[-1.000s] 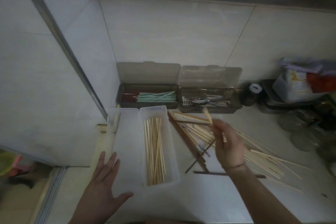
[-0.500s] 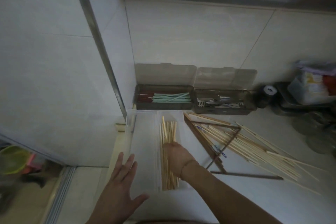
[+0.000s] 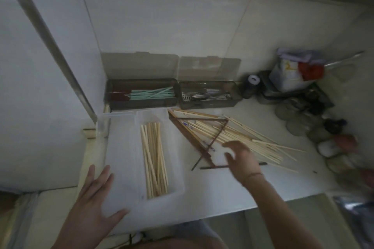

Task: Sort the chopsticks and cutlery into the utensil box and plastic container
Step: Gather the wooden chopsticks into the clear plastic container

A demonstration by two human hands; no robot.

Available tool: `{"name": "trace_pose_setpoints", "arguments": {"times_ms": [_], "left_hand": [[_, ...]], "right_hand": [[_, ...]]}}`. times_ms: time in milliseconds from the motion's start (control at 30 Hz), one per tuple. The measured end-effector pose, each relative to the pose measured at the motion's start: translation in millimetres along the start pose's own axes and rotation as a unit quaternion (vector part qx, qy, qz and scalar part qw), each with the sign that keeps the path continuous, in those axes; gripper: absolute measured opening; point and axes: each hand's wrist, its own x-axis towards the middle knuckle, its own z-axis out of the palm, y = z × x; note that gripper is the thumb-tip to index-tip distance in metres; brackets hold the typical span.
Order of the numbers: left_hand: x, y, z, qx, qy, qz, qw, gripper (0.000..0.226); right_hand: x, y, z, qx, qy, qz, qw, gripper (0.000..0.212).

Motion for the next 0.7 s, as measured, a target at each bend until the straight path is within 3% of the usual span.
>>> {"name": "trace_pose_setpoints", "arguments": {"times_ms": [67,167,300,467,600,700], "left_hand": [[-2.5,7.4,1.5,0.000,0.021,-0.005,1.000,0.110],[-5.7,26.3,-0.4,-0.022,0.066,-0.056,0.996,0.113],[-0.5,64.0,-8.4,-0.070,0.145,-0.131,0.978,0.095],[7.8,90.0,-15.2,-0.094,0.234,-0.219,0.943,0.076],[14.2,88.0,-17.6,-0.155,0.265,-0.301,0.903,0.048],[20.6,89.5,-21.3,-0.174,0.280,-0.354,0.875,0.045]], "right_hand": [[-0.8,56.5,-16.0,-0.107,-0.054,0.152,0.981,0.034],[-8.3,120.0,-30.0,-0.158,-0.061,0.233,0.958,0.038],[-15.1,166.1,-29.5,-0.204,-0.078,0.217,0.951,0.043],[-14.0,196.0,-30.7,-0.223,-0.075,0.163,0.958,0.025],[-14.6,210.5,-36.5,-0.117,-0.020,0.123,0.985,0.020],[-12.2,186.8,-46.2,-0.038,0.022,0.085,0.995,0.019]]}}
